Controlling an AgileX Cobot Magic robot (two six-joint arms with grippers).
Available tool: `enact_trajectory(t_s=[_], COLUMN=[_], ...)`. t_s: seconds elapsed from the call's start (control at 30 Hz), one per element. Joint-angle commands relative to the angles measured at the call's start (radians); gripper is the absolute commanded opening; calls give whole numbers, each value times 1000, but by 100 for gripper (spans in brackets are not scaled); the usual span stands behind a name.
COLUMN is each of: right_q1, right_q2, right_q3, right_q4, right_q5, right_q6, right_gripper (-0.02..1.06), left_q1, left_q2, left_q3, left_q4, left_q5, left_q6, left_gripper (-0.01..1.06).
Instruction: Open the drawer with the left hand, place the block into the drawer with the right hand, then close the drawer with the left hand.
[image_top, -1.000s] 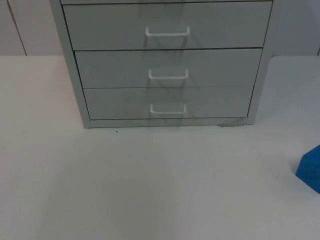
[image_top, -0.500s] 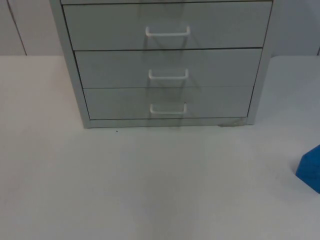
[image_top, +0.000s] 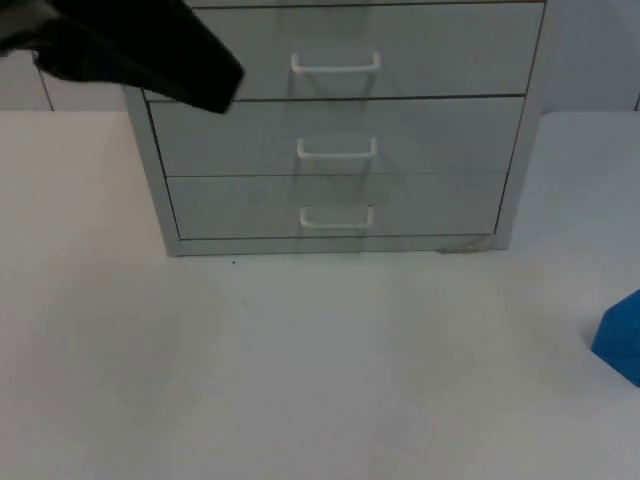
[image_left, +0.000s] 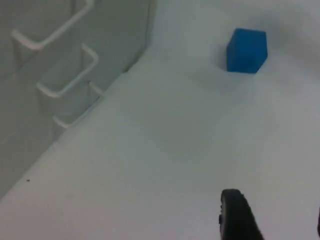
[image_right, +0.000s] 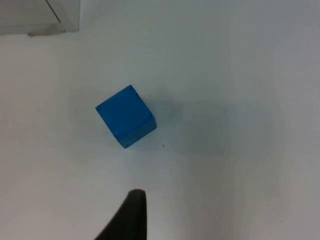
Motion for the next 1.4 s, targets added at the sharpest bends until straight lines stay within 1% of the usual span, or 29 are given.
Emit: enact_trajectory(t_s=[0.0, 0.07, 0.1, 0.2, 0.23, 0.27, 0.37, 0.4, 0.47, 0.57, 0.6, 0.63, 0.67, 0.7, 0.77, 0.8, 0.9, 1.0, 1.2, 1.27, 1.33, 1.37], right_q1=[-4, -4, -4, -4, -4, -4, -4, -4, -4, -4, -4, -4, -4, -4, -4, -4, -4, -4, -4, -4, -4, -4], right_q2=[-1, -1, -1, -1, -1, -1, -1, -1, -1, -1, -1, -1, -1, -1, -1, -1, -1, -1, -1, -1, -1, -1], right_q3=[-5, -5, -5, -5, -5, -5, -5, -5, -5, -5, -5, -5, -5, -5, -5, -5, -5, -5, -5, -5, -5, -5], right_q4=[2, 2, 2, 2, 2, 2, 2, 2, 2, 2, 2, 2, 2, 2, 2, 2, 2, 2, 2, 2, 2, 2], right_q5=[-8, -7, -7, 8, 12, 12, 17, 17, 17, 24, 24, 24, 24, 24, 24, 24, 24, 26, 41, 53, 55, 55], right_q6=[-11, -11, -11, -11, -11, -11, -11, -11, -11, -11, -11, -11, -11, -11, -11, -11, -11, -11, -9, -9, -9, -9], right_gripper=[105, 105, 105, 105, 105, 105, 105, 105, 105, 105, 105, 105, 105, 105, 105, 105, 105, 105, 105, 105, 105, 105], left_q1=[-97, -183, -183, -311, -342, -342, -426, -426, -446, -446, -446, -446, -446, -446, -446, -446, -440, -433, -390, -370, -352, -352], left_q2=[58, 132, 132, 236, 273, 273, 397, 397, 459, 547, 576, 576, 604, 631, 678, 678, 748, 791, 869, 883, 892, 892], left_q3=[-27, -56, -56, -85, -94, -94, -121, -121, -122, -122, -122, -122, -122, -122, -122, -122, -137, -157, -219, -231, -231, -231], left_q4=[141, 289, 289, 553, 629, 629, 891, 891, 1007, 1130, 1182, 1182, 1238, 1314, 1463, 1463, 1624, 1655, 1706, 1710, 1721, 1721], left_q5=[-36, -44, -44, -76, -78, -78, -83, -83, -109, -155, -173, -173, -187, -199, -216, -216, -210, -212, -212, -226, -274, -274], left_q6=[-63, -128, -128, -253, -302, -302, -450, -450, -497, -539, -561, -561, -584, -609, -702, -702, -840, -864, -882, -898, -898, -898], left_gripper=[42, 42, 42, 42, 42, 42, 42, 42, 42, 42, 44, 44, 47, 50, 57, 57, 59, 59, 59, 59, 59, 59])
